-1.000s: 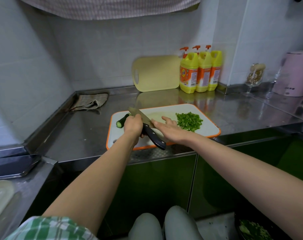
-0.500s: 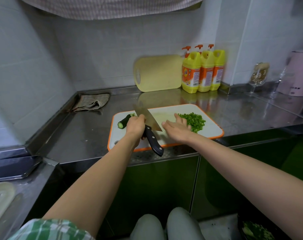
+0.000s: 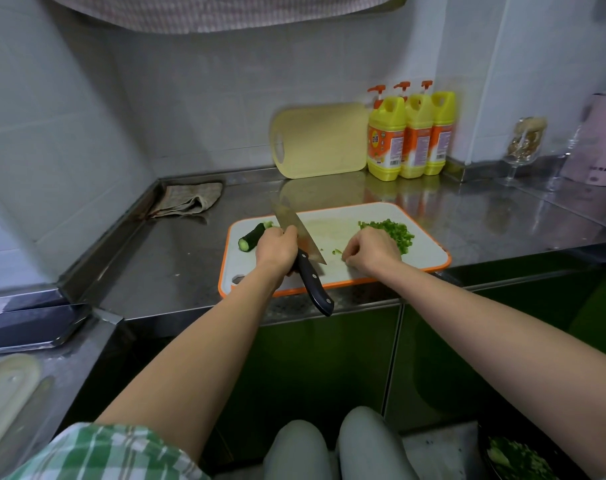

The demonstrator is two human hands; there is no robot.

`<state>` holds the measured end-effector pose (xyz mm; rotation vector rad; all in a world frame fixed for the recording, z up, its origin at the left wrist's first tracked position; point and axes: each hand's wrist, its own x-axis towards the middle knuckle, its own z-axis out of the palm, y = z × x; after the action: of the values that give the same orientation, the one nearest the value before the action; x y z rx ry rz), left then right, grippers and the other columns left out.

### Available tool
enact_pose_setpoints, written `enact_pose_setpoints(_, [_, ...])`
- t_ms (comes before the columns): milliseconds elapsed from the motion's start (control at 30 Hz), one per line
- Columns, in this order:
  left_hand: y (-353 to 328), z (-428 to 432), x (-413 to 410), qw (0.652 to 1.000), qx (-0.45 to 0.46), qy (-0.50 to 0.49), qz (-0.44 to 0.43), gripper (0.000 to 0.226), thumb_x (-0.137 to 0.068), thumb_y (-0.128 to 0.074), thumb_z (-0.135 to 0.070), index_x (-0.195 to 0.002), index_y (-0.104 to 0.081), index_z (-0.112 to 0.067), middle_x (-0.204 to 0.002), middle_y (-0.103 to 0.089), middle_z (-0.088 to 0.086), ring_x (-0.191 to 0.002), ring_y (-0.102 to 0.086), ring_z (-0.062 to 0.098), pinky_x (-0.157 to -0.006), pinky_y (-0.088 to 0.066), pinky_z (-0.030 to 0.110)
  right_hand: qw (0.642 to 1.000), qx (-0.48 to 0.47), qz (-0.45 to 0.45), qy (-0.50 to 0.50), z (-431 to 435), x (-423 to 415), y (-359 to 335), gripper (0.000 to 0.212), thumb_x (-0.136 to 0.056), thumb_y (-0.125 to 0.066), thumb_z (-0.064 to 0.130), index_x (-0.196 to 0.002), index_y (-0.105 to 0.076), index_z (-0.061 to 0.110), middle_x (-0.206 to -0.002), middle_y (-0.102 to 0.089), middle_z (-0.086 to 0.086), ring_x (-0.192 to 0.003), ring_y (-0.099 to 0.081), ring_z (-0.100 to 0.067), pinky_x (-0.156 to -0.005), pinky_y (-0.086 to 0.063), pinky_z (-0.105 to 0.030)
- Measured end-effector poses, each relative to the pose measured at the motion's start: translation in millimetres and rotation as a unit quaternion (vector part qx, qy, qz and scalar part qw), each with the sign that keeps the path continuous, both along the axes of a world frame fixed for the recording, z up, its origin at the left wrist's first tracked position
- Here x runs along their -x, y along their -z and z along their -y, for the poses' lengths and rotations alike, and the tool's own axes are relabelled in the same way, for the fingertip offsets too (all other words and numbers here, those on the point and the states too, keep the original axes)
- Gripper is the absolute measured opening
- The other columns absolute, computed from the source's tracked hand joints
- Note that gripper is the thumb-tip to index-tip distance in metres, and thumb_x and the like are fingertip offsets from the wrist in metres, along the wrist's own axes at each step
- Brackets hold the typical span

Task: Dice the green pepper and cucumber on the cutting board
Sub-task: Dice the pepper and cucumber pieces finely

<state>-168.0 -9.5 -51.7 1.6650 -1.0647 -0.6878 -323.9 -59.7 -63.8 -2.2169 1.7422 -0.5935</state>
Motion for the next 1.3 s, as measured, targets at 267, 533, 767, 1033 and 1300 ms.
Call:
enact_pose_setpoints(267, [-6, 10, 16, 0.997, -0.002, -0.029, 0.066, 0.038, -0.098, -0.037, -0.021, -0.063, -0.046, -0.009, -0.055, -0.053, 0.011, -0.048, -0.05, 0.026, -0.049, -0.036, 0.029, 0.971, -0.039, 0.205, -0.115, -11, 7, -34, 0.026, -0.092, -0.06, 0.039, -0.101, -0.062, 0.015, -0.076, -0.073, -0.002, -0.066, -0.063, -0.011, -0.063, -0.043, -0.027])
enact_pose_setpoints(533, [-10, 18, 37, 0.999, 0.024, 0.0, 0.027, 0.043, -0.099, -0.036, -0.029, -0.068, -0.057, -0.007, -0.059, -0.063, 0.013, -0.059, -0.058, 0.029, -0.062, -0.047, 0.036, 0.96, -0.141, 0.171, -0.168, -40, 4, -42, 0.009, -0.095, -0.045, 0.013, -0.088, -0.049, 0.009, -0.069, -0.045, -0.008, -0.055, -0.042, -0.018, -0.046, -0.032, -0.024])
enact_pose_setpoints(767, [11, 9, 8, 0.928, -0.062, -0.077, 0.359, 0.034, -0.094, -0.04, -0.028, -0.095, -0.07, -0.011, -0.109, -0.064, 0.015, -0.107, -0.049, 0.036, -0.089, -0.036, 0.04, 0.9, -0.261, 0.34, -0.078, -34, 7, -34, 0.022, -0.102, -0.044, 0.021, -0.082, -0.047, 0.012, -0.061, -0.044, -0.002, -0.042, -0.036, -0.011, -0.034, -0.031, -0.016])
enact_pose_setpoints(1033, [28, 6, -2, 0.899, -0.117, -0.045, 0.419, 0.031, -0.094, -0.049, -0.025, -0.122, -0.062, -0.017, -0.129, -0.045, 0.016, -0.12, -0.039, 0.035, -0.1, -0.033, 0.045, 0.926, -0.262, 0.27, -0.015, -23, 31, -14, 0.023, -0.102, -0.044, 0.022, -0.085, -0.048, 0.007, -0.065, -0.045, -0.006, -0.047, -0.037, -0.014, -0.039, -0.032, -0.022])
enact_pose_setpoints(1300, [29, 10, -3, 0.92, -0.06, -0.021, 0.386, 0.029, -0.089, -0.053, -0.001, -0.11, -0.068, -0.015, -0.122, -0.053, 0.016, -0.112, -0.048, 0.033, -0.099, -0.04, 0.039, 0.949, -0.196, 0.248, 0.012, -7, 54, -19, 0.015, -0.101, -0.041, 0.02, -0.094, -0.047, 0.008, -0.067, -0.046, -0.009, -0.047, -0.039, -0.019, -0.045, -0.032, -0.027])
